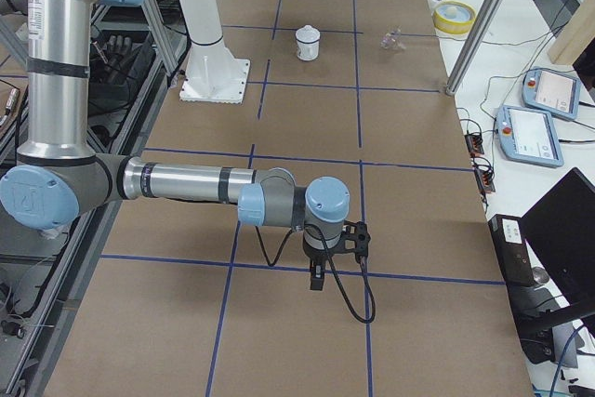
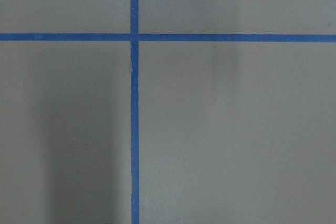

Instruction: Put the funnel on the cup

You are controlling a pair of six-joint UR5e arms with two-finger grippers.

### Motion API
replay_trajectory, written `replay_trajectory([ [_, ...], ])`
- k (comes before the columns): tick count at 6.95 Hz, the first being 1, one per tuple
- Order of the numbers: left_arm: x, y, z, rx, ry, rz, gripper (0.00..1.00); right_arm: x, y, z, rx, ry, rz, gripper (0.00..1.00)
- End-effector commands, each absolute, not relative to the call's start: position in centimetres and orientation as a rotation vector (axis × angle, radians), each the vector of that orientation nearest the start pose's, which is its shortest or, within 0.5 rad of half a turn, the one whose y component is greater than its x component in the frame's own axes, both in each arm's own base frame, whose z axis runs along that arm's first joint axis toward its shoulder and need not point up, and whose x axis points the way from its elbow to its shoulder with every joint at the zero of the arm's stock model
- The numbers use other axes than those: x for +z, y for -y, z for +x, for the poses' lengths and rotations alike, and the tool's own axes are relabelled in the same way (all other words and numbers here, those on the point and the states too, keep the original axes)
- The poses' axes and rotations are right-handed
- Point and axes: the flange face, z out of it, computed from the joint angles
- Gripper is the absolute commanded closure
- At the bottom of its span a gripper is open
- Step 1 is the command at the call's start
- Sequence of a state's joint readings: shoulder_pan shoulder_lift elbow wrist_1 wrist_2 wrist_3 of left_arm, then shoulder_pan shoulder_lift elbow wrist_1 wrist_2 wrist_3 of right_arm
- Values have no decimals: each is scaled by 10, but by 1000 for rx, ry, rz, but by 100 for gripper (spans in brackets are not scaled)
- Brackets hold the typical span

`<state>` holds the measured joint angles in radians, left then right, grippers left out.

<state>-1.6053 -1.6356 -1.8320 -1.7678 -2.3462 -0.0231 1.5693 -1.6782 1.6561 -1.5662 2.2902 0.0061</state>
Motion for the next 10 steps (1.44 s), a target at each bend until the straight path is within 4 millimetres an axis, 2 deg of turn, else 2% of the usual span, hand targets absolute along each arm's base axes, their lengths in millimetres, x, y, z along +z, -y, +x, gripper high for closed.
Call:
replay_trajectory([
  [1, 495, 490, -55, 97, -862, 541, 0, 671, 445, 67, 11, 719, -20, 0],
  [2, 485, 490, -7, 139, -942, 511, 0, 670, 445, 67, 10, 719, -19, 0],
  [3, 464, 487, 51, 90, -1003, 410, 0, 670, 445, 67, 10, 719, -19, 0],
  [4, 426, 487, 105, 15, -1019, 368, 0, 670, 445, 67, 10, 719, -19, 0],
  [6, 365, 465, 199, -59, -1105, 256, 0, 670, 445, 67, 10, 719, -19, 0],
  [7, 340, 439, 250, -118, -1097, 171, 0, 670, 445, 67, 10, 719, -19, 0],
  [9, 249, 428, 335, -172, -984, 78, 0, 670, 445, 67, 10, 719, -19, 0],
  [10, 220, 417, 366, -196, -930, 37, 0, 670, 445, 67, 10, 719, -19, 0],
])
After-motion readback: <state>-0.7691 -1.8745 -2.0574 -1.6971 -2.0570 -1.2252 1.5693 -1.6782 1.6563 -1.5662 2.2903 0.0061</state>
